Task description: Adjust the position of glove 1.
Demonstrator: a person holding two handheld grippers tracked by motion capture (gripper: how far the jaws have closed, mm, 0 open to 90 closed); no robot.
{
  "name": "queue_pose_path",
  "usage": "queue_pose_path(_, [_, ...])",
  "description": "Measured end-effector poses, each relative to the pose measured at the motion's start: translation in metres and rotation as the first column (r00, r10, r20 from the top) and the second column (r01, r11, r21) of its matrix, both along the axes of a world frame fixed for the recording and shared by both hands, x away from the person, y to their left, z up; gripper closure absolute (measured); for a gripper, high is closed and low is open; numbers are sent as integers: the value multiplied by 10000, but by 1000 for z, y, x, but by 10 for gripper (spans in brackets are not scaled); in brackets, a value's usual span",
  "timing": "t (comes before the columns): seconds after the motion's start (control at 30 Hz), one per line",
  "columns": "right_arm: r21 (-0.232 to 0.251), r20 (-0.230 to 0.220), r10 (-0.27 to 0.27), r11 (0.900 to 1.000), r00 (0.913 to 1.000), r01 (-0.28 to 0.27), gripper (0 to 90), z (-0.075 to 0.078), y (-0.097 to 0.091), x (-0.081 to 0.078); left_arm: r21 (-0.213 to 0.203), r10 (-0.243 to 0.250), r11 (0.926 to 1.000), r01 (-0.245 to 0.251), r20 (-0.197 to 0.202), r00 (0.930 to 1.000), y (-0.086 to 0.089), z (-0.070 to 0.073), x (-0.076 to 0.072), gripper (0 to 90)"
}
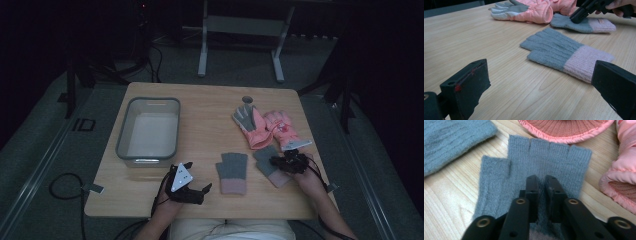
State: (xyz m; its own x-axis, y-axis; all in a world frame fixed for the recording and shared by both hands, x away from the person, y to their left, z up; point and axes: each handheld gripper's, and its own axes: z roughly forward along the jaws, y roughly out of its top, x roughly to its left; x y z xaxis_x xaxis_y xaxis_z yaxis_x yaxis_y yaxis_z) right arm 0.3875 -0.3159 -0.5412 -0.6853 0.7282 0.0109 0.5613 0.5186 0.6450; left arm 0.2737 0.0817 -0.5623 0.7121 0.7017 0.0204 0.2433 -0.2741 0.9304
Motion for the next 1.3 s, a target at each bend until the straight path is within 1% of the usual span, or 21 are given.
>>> queue_pose_path(0.13, [57, -241, -598, 9982, 9979, 600, 857, 5, 4, -4, 46, 16, 10000, -16, 65, 10000, 0, 0, 0, 10])
queue_pose_path(0.23, [294, -191, -923, 9952, 9955, 929, 859, 17, 8, -14, 159, -11, 9999, 10, 98, 10000, -2, 0, -1, 10])
queue_pose_path(0.3, [467, -38, -1226, 9913, 9924, 1227, 859, 28, 10, -23, 201, 24, 9998, -28, 174, 9998, -3, 0, -2, 9])
queue_pose_path(0.37, [666, 53, -1609, 9848, 9870, 1602, 859, 38, 11, -32, 196, 20, 9998, -23, 169, 9999, -2, 0, -2, 9])
queue_pose_path(0.4, [673, 154, -1774, 9821, 9840, 1760, 859, 42, 12, -36, 136, 2, 9999, -4, 115, 9999, -2, 0, -1, 9])
queue_pose_path(0.43, [730, 191, -2145, 9744, 9765, 2126, 859, 46, 13, -41, 99, -14, 10000, 13, 78, 10000, -1, 0, -1, 9])
queue_pose_path(0.5, [875, 145, -2468, 9656, 9690, 2447, 860, 51, 16, -47, 56, 20, 10000, -20, 36, 10000, 0, 0, 0, 10])
queue_pose_path(0.57, [1095, 138, -2942, 9504, 9556, 2911, 860, 53, 18, -55, 21, 37, 10000, -37, 14, 10000, 0, 0, 0, 10])
queue_pose_path(0.6, [1199, 165, -3135, 9433, 9494, 3094, 860, 52, 20, -58, 28, 47, 10000, -47, 20, 10000, 0, 0, 0, 10])
queue_pose_path(0.63, [1181, 188, -3288, 9385, 9442, 3244, 860, 51, 22, -61, 53, 49, 10000, -49, 25, 10000, 0, 0, -1, 10])
queue_pose_path(0.67, [1300, 93, -3485, 9298, 9373, 3444, 860, 49, 23, -64, 85, 41, 10000, -41, 49, 10000, 0, 0, -1, 10])
queue_pose_path(0.7, [1490, -64, -3684, 9189, 9296, 3652, 860, 47, 24, -66, 101, 41, 9999, -42, 57, 10000, -1, 0, -1, 10])
queue_pose_path(0.73, [1488, -91, -3790, 9146, 9254, 3760, 860, 44, 26, -67, 128, 38, 9999, -39, 79, 10000, -1, 0, -1, 10])
queue_pose_path(0.8, [1376, -33, -4060, 9050, 9139, 4026, 860, 39, 30, -68, 143, 33, 9999, -34, 92, 10000, -1, 0, -1, 10])
queue_pose_path(0.87, [1540, -261, -4357, 8875, 8997, 4342, 859, 33, 30, -67, 125, 15, 9999, -16, 76, 10000, -1, 0, -1, 10])
queue_pose_path(0.97, [1449, -348, -4580, 8771, 8883, 4579, 859, 24, 33, -66, 101, 8, 9999, -8, 45, 10000, -1, 0, -1, 10])
queue_pose_path(1.0, [1419, -314, -4578, 8779, 8885, 4574, 858, 21, 33, -65, 93, -7, 10000, 6, 42, 10000, -1, 0, -1, 10])
queue_pose_path(1.03, [1437, -315, -4608, 8761, 8869, 4603, 858, 17, 33, -65, 91, -16, 10000, 15, 44, 10000, -1, 0, -1, 10])
queue_pose_path(1.2, [1183, -312, -4927, 8621, 8696, 4927, 852, 2, 33, -65, 98, -25, 9999, 24, 39, 10000, -1, 0, -1, 10])
queue_pose_path(1.27, [1188, -411, -4980, 8584, 8662, 4991, 846, -4, 32, -64, 122, -48, 9999, 47, 61, 10000, -1, 0, -1, 10])
queue_pose_path(1.3, [1241, -335, -4986, 8579, 8662, 4986, 843, -5, 31, -65, 121, -46, 9999, 45, 59, 10000, -1, 0, -1, 10])
